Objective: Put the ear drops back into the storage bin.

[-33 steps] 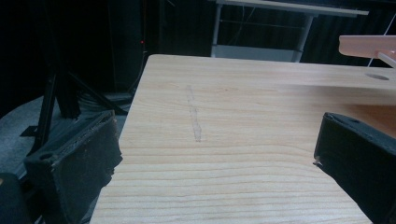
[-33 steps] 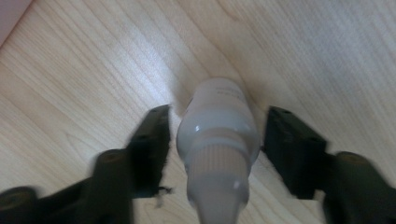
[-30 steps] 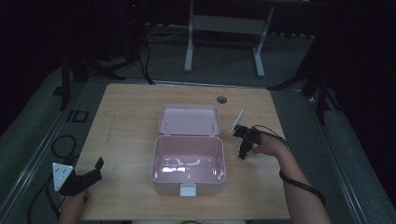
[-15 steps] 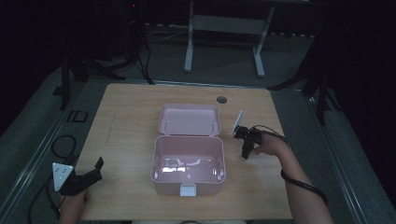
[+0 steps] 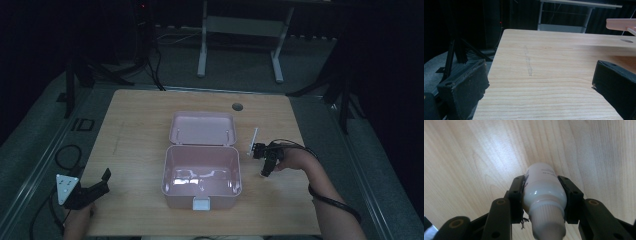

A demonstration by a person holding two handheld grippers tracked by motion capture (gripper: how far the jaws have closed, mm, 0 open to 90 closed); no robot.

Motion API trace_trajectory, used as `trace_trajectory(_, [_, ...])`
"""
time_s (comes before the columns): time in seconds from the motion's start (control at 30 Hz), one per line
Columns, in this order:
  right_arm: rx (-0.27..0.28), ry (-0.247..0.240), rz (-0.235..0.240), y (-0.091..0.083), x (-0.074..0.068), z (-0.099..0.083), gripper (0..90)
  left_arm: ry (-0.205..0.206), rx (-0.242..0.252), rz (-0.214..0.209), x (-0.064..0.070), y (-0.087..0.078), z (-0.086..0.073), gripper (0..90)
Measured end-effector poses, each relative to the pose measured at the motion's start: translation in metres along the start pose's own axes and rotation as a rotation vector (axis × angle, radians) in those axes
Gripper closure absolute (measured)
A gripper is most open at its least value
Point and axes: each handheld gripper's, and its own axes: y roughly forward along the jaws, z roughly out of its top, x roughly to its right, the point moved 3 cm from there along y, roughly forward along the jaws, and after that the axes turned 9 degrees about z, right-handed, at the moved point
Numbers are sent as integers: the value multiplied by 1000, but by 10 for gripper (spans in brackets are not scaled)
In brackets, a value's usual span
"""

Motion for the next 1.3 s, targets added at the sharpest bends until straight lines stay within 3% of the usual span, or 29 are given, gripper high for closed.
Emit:
trace_trajectory(0.23, [-1, -115, 0, -4, -18, -4, 596, 0, 0, -1, 0, 0, 0, 5])
trace_trajectory(0.43, [-50, -206, 2, 0, -34, -9, 596, 1, 1, 0, 0, 0, 0, 4])
trace_trajectory(0.7, [-68, -273, -3, -1, -48, -9, 596, 1, 0, 1, 0, 0, 0, 4])
trace_trajectory(0.8, [-90, -288, -4, -2, -53, -10, 596, 0, 0, 2, 0, 0, 0, 5])
trace_trajectory(0.93, [-98, -270, -5, -7, -56, -10, 596, 0, 0, 2, 0, 0, 0, 4])
trace_trajectory(1.3, [-81, -236, -14, -38, -70, -8, 596, 0, 0, 2, 0, 0, 0, 5])
